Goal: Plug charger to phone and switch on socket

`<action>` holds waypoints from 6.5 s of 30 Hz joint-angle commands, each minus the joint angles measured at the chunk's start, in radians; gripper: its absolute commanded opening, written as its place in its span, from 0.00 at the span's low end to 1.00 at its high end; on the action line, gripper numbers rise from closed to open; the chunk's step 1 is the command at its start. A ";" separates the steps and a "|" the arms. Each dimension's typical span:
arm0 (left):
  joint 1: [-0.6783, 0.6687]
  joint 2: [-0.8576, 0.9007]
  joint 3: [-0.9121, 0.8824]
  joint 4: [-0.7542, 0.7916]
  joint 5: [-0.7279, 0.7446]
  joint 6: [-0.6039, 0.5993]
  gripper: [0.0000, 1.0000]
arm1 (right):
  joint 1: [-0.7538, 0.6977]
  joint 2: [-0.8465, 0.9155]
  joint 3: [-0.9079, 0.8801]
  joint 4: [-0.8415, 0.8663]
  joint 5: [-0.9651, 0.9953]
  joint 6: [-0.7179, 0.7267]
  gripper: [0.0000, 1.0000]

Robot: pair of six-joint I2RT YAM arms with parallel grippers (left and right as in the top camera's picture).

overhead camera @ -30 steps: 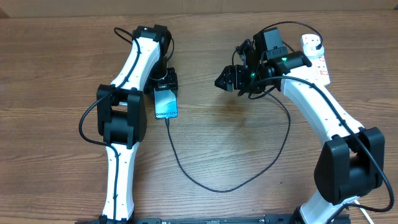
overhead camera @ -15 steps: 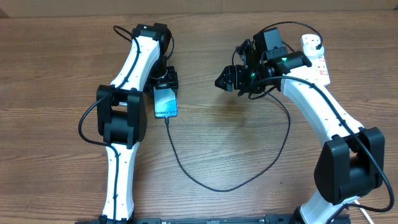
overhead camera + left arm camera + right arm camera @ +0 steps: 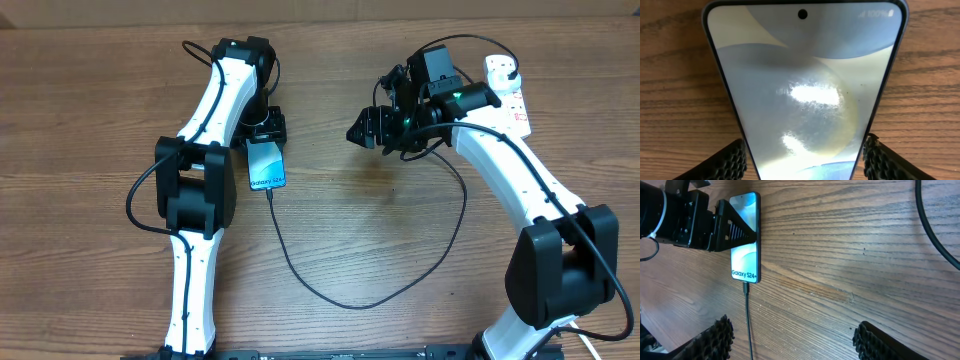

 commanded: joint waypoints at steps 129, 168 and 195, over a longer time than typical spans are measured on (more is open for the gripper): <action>0.053 -0.401 0.700 -0.246 -0.036 0.048 1.00 | -0.641 0.463 0.307 0.194 0.469 0.057 1.00; 0.053 -0.401 0.700 -0.246 -0.036 0.048 1.00 | -0.636 0.485 0.288 0.188 0.426 0.042 1.00; 0.053 -0.401 0.700 -0.246 -0.036 0.048 0.99 | -0.622 0.528 0.430 0.115 0.521 0.113 1.00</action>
